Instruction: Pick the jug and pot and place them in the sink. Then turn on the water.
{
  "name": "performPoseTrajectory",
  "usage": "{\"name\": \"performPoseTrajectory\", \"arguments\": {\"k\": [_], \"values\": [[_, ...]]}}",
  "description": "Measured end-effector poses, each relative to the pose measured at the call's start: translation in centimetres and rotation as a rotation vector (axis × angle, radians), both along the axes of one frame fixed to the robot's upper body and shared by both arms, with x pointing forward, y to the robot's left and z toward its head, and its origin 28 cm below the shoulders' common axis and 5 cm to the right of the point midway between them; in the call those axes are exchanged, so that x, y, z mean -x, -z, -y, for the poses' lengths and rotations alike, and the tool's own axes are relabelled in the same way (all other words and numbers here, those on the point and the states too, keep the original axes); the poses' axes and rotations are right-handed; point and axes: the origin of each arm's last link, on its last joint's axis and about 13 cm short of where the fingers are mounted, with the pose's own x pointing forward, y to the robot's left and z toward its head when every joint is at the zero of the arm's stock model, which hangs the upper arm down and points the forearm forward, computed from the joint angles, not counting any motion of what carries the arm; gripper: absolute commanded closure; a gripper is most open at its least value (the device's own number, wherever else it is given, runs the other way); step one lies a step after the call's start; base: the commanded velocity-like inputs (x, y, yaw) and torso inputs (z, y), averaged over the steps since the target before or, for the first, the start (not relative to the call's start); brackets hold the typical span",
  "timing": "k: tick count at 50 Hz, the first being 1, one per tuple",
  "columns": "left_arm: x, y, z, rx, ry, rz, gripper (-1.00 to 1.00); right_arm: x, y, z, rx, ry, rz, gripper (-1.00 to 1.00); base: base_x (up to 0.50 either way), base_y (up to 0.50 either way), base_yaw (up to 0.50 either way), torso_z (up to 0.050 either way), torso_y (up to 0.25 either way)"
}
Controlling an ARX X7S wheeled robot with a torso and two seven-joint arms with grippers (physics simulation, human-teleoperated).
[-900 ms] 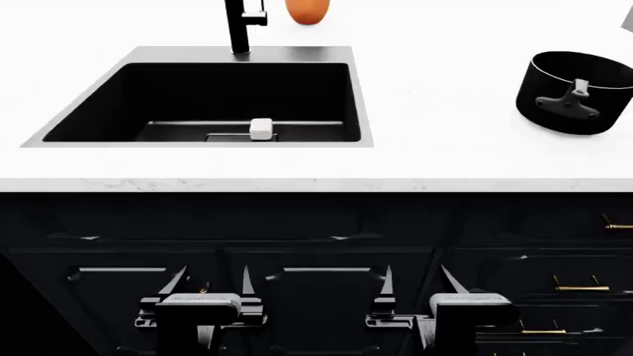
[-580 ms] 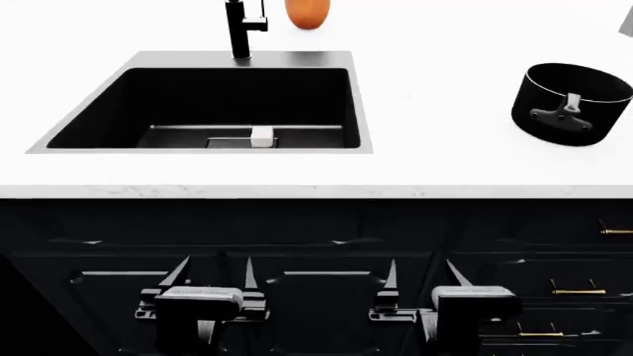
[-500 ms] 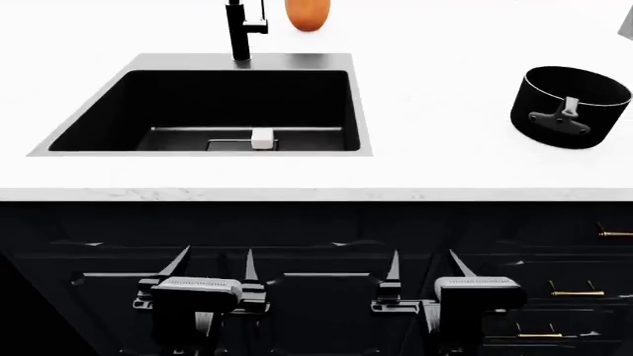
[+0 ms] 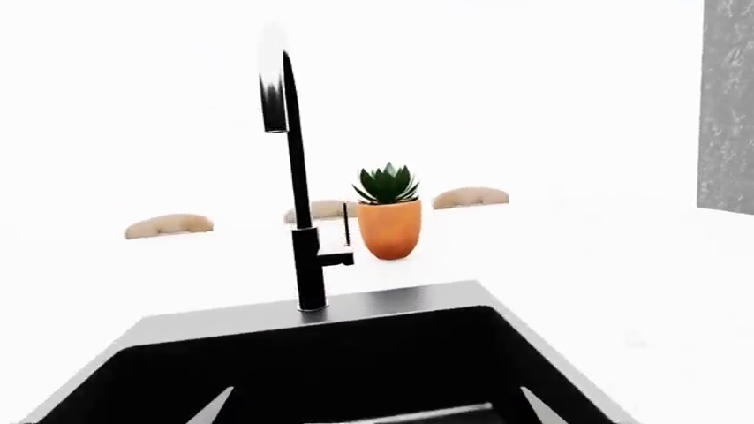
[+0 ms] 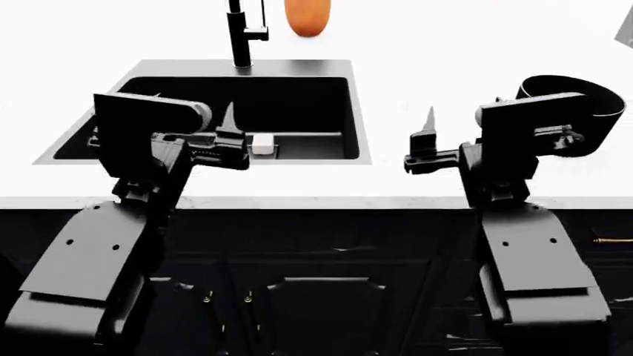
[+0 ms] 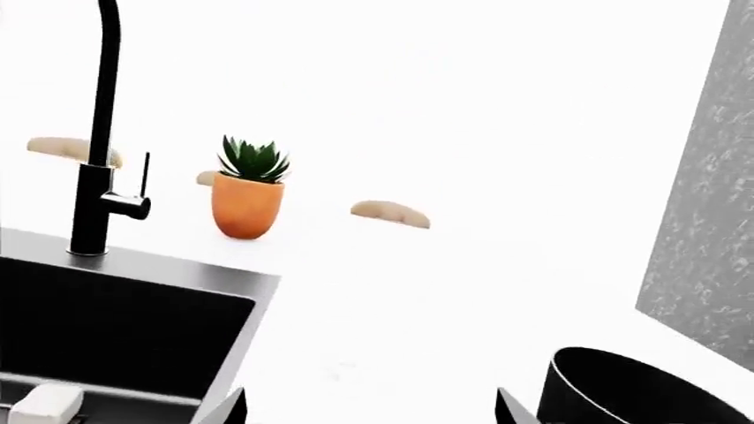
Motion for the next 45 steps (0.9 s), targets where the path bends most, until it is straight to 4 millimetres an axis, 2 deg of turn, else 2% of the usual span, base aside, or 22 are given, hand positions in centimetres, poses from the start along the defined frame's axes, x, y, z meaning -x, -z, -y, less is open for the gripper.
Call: {"name": "performPoseTrajectory", "arguments": {"k": [8, 17, 28, 45], "values": [[-2.9, -4.9, -1.1, -0.012, -0.033, -0.003, -1.00, -2.5, -5.5, 1.3, 0.029, 0.017, 0.008, -1.00, 0.00, -0.16, 0.00, 0.000, 0.000], [-3.8, -8.0, -1.4, -0.006, -0.025, -0.010, -1.00, -3.4, -8.9, 2.7, 0.036, 0.039, 0.005, -1.00, 0.00, -0.50, 0.00, 0.000, 0.000], [-3.9, -9.8, -1.3, -0.001, 0.006, -0.006, -1.00, -3.3, -10.6, 3.5, 0.047, 0.056, -0.001, -1.00, 0.00, -0.50, 0.00, 0.000, 0.000], [-3.8, -11.2, -0.8, 0.000, 0.043, -0.006, -1.00, -2.8, -11.3, 4.3, 0.059, 0.075, -0.009, -1.00, 0.00, -0.50, 0.00, 0.000, 0.000]]}}
